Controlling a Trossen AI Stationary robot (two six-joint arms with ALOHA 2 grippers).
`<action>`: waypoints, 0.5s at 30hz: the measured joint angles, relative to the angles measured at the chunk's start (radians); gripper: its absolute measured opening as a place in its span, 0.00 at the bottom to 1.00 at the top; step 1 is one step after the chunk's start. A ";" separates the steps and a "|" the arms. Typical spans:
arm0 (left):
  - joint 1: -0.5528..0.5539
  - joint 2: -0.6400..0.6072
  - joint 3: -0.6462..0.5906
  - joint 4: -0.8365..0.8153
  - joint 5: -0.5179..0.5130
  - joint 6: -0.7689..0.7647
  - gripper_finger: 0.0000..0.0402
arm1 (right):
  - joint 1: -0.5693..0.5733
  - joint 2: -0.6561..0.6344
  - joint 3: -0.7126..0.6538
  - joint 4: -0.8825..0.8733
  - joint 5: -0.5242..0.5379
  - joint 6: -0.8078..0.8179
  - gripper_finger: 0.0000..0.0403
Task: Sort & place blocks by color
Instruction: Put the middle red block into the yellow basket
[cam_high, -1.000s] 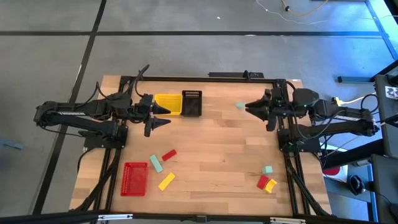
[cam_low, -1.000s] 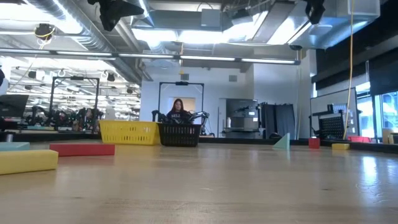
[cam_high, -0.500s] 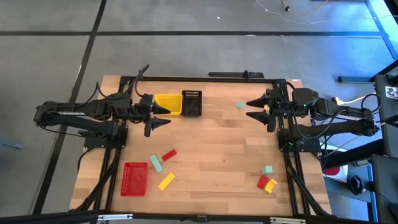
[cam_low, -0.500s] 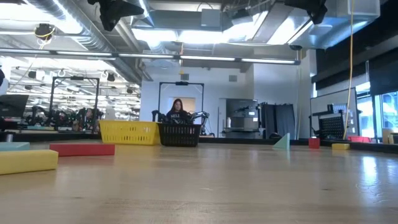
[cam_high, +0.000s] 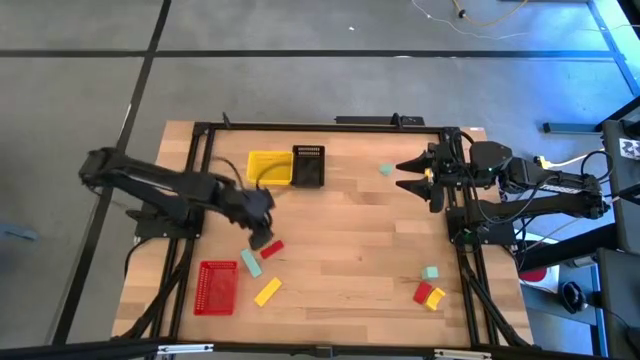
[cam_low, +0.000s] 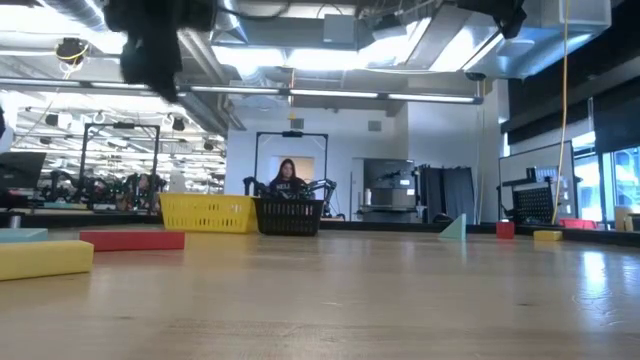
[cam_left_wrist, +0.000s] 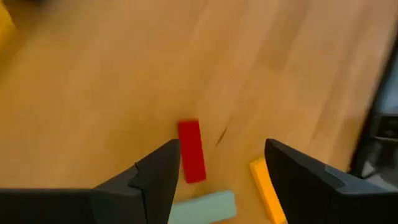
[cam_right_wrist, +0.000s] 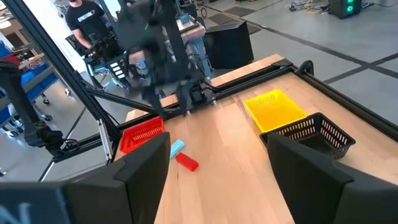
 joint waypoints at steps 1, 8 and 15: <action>-0.024 0.034 0.003 0.001 -0.015 -0.056 0.57 | 0.000 0.000 0.000 -0.001 0.000 0.000 0.67; -0.143 0.263 0.007 0.005 -0.102 -0.245 0.57 | 0.000 0.000 0.000 -0.045 0.000 0.000 0.67; -0.164 0.394 0.007 0.014 -0.145 -0.243 0.57 | 0.000 0.000 0.000 -0.044 0.008 0.000 0.67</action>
